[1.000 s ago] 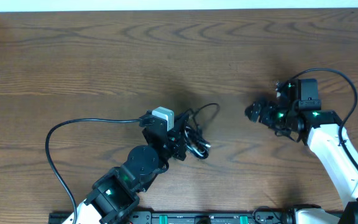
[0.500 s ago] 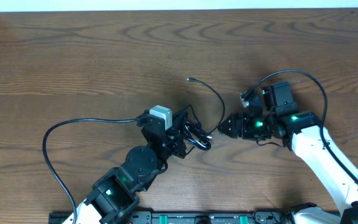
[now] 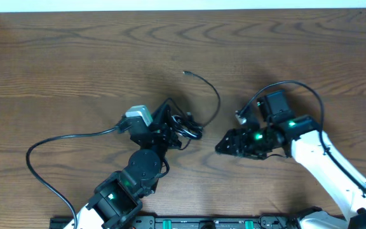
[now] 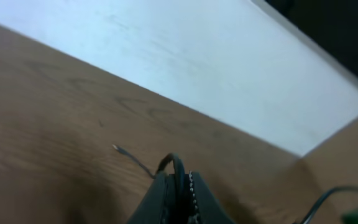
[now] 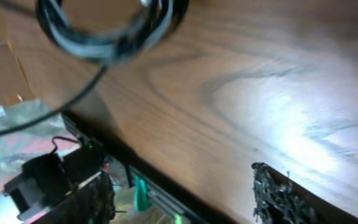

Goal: Untangle cables

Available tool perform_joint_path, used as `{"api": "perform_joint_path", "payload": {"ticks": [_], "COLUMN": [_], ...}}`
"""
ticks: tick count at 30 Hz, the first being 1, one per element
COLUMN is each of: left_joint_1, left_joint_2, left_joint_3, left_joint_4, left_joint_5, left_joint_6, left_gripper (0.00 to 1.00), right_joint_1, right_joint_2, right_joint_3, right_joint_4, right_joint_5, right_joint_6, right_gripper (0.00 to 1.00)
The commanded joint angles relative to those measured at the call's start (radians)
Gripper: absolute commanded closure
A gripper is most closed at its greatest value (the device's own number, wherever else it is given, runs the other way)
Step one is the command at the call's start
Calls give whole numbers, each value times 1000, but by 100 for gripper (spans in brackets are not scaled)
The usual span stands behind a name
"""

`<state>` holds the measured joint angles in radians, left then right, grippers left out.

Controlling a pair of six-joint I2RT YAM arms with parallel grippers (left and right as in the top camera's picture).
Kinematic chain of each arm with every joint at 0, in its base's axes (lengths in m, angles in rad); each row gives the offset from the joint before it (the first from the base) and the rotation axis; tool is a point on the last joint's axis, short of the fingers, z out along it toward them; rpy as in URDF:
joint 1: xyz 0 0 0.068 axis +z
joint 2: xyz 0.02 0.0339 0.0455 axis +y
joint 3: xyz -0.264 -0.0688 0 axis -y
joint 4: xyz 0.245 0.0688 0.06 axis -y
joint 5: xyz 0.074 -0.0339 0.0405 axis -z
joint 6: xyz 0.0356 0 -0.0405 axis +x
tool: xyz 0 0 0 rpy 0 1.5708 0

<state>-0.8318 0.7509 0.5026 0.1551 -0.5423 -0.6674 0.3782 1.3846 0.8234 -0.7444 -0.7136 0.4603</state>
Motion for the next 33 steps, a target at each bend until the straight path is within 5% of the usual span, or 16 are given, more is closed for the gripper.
{"api": "perform_joint_path", "payload": {"ticks": [1, 4, 7, 13, 18, 24, 27, 33], "left_joint_1": [6, 6, 6, 6, 6, 6, 6, 6], "left_joint_2": [7, 18, 27, 30, 30, 29, 19, -18], "left_joint_3": [8, 8, 8, 8, 8, 8, 8, 8], "left_joint_4": [10, 10, 10, 10, 10, 11, 13, 122], "left_joint_5": [-53, -53, -42, -41, -41, -44, -50, -58], "left_joint_6": [-133, -135, -134, -123, -123, -77, -14, 150], "left_gripper": [92, 92, 92, 92, 92, 92, 92, 92], "right_joint_1": [67, 114, 143, 195, 241, 344, 381, 393], "right_joint_2": [-4, -4, -4, 14, 82, 195, 237, 245], "right_joint_3": [-16, -37, -69, -170, -197, -197, -197, -197], "right_joint_4": [34, 135, 264, 610, 890, 1041, 1033, 891], "right_joint_5": [-30, -29, -30, -29, -22, -10, 6, 127], "right_joint_6": [184, 396, 587, 922, 1074, 1088, 949, 838], "right_gripper": [32, 36, 23, 21, 21, 55, 83, 91]}}
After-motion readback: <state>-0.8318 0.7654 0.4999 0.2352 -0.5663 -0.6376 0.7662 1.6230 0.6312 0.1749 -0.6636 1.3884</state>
